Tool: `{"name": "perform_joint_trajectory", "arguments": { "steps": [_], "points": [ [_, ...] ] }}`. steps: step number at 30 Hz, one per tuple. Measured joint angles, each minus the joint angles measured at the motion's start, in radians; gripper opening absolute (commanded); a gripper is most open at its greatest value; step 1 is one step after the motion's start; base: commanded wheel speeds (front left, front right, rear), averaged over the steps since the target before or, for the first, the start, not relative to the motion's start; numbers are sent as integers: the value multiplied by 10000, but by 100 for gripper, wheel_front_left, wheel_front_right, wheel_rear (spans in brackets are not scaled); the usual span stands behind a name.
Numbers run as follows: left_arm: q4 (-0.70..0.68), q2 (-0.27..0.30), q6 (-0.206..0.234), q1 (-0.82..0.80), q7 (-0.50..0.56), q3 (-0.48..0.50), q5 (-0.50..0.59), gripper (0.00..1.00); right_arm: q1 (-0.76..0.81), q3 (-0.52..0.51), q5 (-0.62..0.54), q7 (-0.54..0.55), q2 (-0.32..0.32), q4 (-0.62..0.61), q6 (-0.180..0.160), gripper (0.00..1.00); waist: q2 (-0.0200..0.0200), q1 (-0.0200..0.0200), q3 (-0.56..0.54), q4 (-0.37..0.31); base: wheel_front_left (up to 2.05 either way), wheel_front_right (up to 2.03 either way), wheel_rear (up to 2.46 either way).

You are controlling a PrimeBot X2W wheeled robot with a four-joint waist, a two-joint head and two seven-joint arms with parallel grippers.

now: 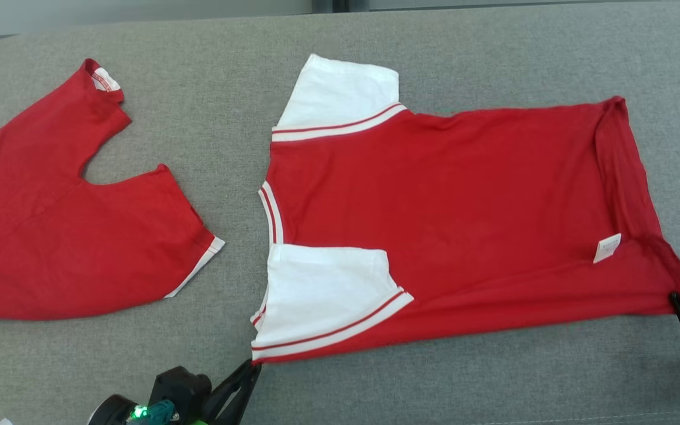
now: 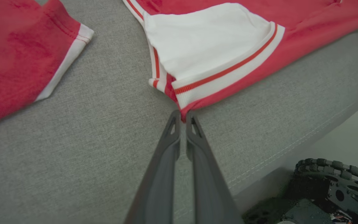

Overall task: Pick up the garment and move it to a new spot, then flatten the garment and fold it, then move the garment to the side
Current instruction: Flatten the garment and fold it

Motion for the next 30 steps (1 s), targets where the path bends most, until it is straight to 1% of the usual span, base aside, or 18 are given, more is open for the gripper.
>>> {"name": "perform_joint_trajectory", "arguments": {
  "steps": [4,5,6,7,8,9,10,11,12,16,18,20,23,26,28,30],
  "points": [
    [132,10,13,234,184,-107,-186,0,313,19,-94,2,-58,-2,2,0,0,0,-196,-4,0,0,0],
    [222,10,-2,247,265,-155,-238,0,313,6,-94,0,-44,8,2,5,0,0,-236,-15,0,0,0],
    [288,4,-8,252,295,-178,-253,0,314,4,-94,2,-27,15,2,6,0,0,-262,-24,0,0,0],
    [372,-33,-13,257,295,-161,-318,0,314,10,-109,2,2,27,4,13,0,0,-297,-37,0,0,0],
    [410,-84,-38,260,347,-148,-426,14,314,13,-167,12,40,44,4,25,0,0,-329,-49,0,0,0],
    [443,-113,-59,260,376,-161,-470,46,314,13,-182,40,71,56,4,40,0,0,-353,-58,0,0,0],
    [466,-138,-58,259,441,-174,-474,69,314,17,-184,54,105,81,2,47,0,0,-380,-66,0,0,0],
    [495,-140,-38,238,558,-240,-430,100,314,13,-163,109,140,92,2,94,0,0,-400,-71,0,0,0],
    [531,-142,-29,217,652,-313,-349,100,314,0,-109,146,171,113,2,100,0,0,-408,-70,0,0,0],
    [562,-332,153,17,635,-224,-194,100,431,-96,102,199,148,65,-6,100,0,0,-374,-42,0,0,0],
    [378,-382,276,-11,497,-65,-215,100,502,-226,115,196,35,-81,-4,100,0,0,-337,-39,0,0,0],
    [115,-311,426,-52,347,151,-217,100,573,-533,-12,142,-138,-232,-6,100,0,0,-285,-41,0,0,0],
    [-326,-98,763,-424,29,698,-115,100,578,-1170,-474,71,-180,-729,-8,100,0,0,-182,-52,0,0,0],
    [-616,180,880,-1007,2,1158,-25,100,480,-1703,-1126,38,59,-1373,-8,100,0,0,-33,-95,0,0,0],
    [-675,347,871,-1692,150,1559,36,100,216,-2010,-1693,33,391,-1818,-8,100,0,0,123,-133,0,0,0],
    [-633,301,608,-2530,326,1919,-13,100,-152,-2130,-2157,6,880,-2174,-8,100,0,0,317,-176,0,0,0]
  ]
}}
